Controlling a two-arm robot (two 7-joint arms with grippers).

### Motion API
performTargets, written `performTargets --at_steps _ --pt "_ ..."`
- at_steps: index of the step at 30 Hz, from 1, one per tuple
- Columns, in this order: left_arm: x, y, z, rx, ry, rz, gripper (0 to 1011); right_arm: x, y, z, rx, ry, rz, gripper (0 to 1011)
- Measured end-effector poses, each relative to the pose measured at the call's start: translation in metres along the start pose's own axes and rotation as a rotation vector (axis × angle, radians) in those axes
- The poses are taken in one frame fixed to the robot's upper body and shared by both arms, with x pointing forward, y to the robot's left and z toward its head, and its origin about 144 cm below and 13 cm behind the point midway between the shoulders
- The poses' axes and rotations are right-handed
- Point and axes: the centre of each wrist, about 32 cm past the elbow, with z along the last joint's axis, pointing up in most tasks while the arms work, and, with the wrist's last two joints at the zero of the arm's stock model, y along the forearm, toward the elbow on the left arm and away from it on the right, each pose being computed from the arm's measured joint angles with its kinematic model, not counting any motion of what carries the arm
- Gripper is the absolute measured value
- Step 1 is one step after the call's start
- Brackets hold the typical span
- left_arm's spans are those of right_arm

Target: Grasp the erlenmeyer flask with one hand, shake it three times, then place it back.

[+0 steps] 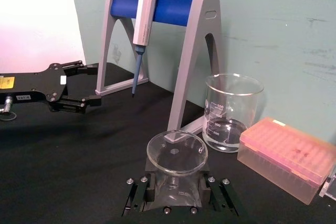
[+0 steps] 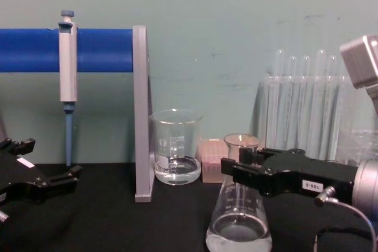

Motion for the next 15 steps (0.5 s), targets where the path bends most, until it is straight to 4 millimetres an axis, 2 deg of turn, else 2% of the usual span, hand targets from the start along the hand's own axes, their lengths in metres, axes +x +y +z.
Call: performTargets --at_steps 15 --pt "0.0 0.0 0.0 0.0 0.0 0.0 1001 -0.0001 -0.0002 -0.0003 0.0 0.0 0.0 450"
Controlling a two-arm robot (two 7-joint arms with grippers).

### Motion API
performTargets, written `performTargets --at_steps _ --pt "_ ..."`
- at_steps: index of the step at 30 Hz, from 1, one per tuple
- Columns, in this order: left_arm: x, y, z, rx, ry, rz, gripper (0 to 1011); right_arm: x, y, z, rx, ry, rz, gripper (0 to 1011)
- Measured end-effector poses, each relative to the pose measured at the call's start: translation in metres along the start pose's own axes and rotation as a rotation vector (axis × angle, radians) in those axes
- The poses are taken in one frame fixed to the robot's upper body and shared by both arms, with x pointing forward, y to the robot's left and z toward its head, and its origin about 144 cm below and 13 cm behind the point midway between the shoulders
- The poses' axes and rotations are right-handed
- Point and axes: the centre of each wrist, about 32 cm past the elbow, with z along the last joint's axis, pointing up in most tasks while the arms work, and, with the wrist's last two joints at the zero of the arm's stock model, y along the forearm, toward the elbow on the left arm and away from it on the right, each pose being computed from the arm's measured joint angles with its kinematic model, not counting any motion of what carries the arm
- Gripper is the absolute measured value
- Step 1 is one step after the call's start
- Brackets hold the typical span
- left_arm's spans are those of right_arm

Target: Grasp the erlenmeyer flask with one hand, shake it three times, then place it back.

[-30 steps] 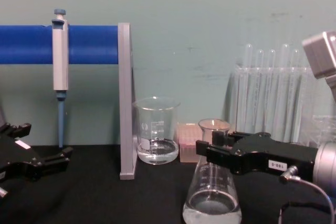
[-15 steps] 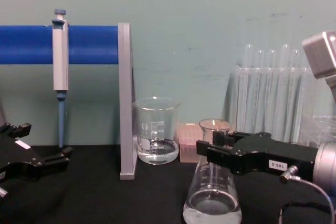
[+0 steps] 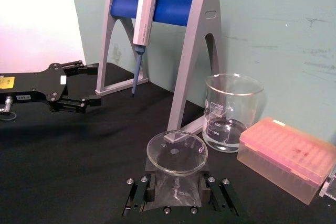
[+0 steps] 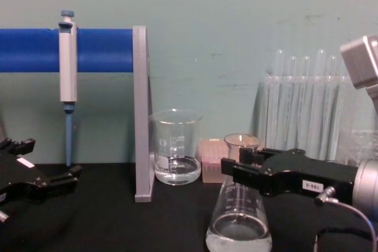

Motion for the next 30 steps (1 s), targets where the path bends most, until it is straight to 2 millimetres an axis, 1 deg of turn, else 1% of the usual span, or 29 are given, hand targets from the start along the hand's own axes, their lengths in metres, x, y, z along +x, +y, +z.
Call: performTargets --at_steps 2,5,6,8,16,17,18,21,22,30 --pt "0.0 0.0 0.0 0.0 0.0 0.0 1001 0.0 0.0 0.0 0.0 0.0 0.0 450" --pt "0.0 0.0 0.0 0.0 0.0 0.0 1001 0.0 0.0 0.0 0.0 0.0 0.0 508" --pt "0.0 0.0 0.0 0.0 0.0 0.0 1001 0.0 0.0 0.0 0.0 0.0 0.0 569" --pt "0.0 0.0 0.0 0.0 0.0 0.0 1001 0.0 0.0 0.0 0.0 0.0 0.0 611" --pt "0.0 0.0 0.0 0.0 0.0 0.0 1001 0.0 0.0 0.0 0.0 0.0 0.0 864" --pt "0.0 0.0 0.0 0.0 0.0 0.0 1001 0.0 0.0 0.0 0.0 0.0 0.0 873" --pt "0.0 0.0 0.0 0.0 0.0 0.0 1001 0.0 0.0 0.0 0.0 0.0 0.0 914" --pt "0.0 0.0 0.0 0.0 0.0 0.0 1001 0.0 0.0 0.0 0.0 0.0 0.0 985" --pt "0.0 0.0 0.0 0.0 0.0 0.0 1001 0.0 0.0 0.0 0.0 0.0 0.0 1002" --pt "0.0 0.0 0.0 0.0 0.0 0.0 1001 0.0 0.0 0.0 0.0 0.0 0.0 1000"
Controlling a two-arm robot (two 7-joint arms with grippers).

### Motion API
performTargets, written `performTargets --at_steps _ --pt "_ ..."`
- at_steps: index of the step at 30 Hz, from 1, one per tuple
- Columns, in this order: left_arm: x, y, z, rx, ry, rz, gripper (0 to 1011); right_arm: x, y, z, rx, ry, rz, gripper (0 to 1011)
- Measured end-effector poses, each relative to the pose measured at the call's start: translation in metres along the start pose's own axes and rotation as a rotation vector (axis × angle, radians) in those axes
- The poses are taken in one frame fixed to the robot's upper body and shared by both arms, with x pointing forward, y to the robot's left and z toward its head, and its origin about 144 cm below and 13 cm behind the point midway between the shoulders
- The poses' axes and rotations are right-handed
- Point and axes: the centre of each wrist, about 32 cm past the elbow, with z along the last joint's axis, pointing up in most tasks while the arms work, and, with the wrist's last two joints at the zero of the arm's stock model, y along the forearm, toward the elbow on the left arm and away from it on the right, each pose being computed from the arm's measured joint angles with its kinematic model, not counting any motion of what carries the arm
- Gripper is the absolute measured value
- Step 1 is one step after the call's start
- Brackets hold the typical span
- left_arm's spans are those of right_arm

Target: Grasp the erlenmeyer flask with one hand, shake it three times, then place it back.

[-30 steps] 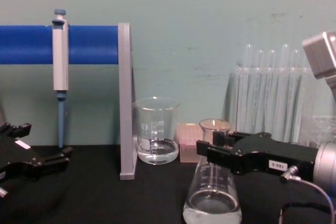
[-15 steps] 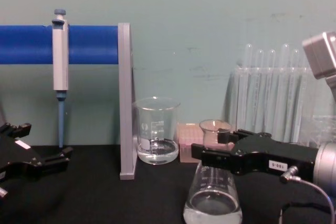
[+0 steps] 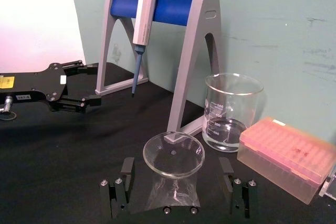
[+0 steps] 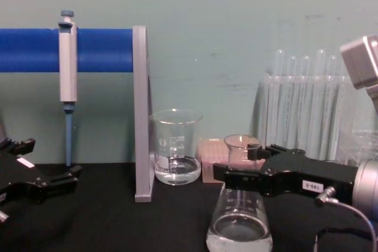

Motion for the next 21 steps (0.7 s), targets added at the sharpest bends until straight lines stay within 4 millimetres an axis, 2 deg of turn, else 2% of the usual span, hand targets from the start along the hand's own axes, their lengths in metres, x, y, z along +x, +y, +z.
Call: performTargets --at_steps 13,21 --pt "0.0 0.0 0.0 0.0 0.0 0.0 1001 0.001 -0.002 0.002 -0.011 -0.011 0.005 1000" --pt "0.0 0.0 0.0 0.0 0.0 0.0 1001 0.002 -0.015 0.009 -0.016 -0.027 0.006 1000"
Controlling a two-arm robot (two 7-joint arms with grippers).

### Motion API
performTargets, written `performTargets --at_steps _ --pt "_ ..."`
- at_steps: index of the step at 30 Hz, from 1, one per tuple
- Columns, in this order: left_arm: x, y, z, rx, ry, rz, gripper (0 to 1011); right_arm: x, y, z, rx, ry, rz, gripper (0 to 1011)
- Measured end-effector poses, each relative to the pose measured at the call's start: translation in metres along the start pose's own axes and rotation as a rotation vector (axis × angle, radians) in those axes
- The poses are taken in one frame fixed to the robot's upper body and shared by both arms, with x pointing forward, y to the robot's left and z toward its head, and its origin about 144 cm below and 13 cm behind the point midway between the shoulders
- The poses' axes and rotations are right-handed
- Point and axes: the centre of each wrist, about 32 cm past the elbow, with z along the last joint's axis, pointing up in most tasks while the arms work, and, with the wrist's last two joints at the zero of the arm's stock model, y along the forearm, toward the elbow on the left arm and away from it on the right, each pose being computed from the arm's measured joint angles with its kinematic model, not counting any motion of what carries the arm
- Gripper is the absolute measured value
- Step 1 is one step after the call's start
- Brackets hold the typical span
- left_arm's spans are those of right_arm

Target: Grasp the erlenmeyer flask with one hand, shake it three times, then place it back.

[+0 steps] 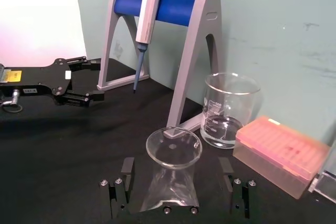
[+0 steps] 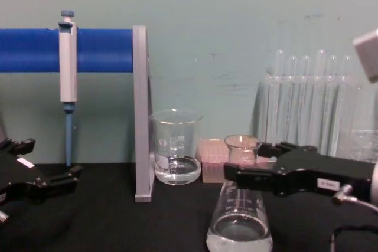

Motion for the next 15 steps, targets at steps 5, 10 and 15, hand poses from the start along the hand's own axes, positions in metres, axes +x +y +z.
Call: performTargets --at_steps 5,10,15 --pt "0.0 0.0 0.0 0.0 0.0 0.0 1001 0.001 -0.012 0.005 -0.008 0.006 0.008 1000" --pt "0.0 0.0 0.0 0.0 0.0 0.0 1001 0.002 -0.024 0.008 -0.022 0.015 0.006 1000" --pt "0.0 0.0 0.0 0.0 0.0 0.0 1001 0.006 -0.037 0.01 -0.036 0.03 -0.046 1000"
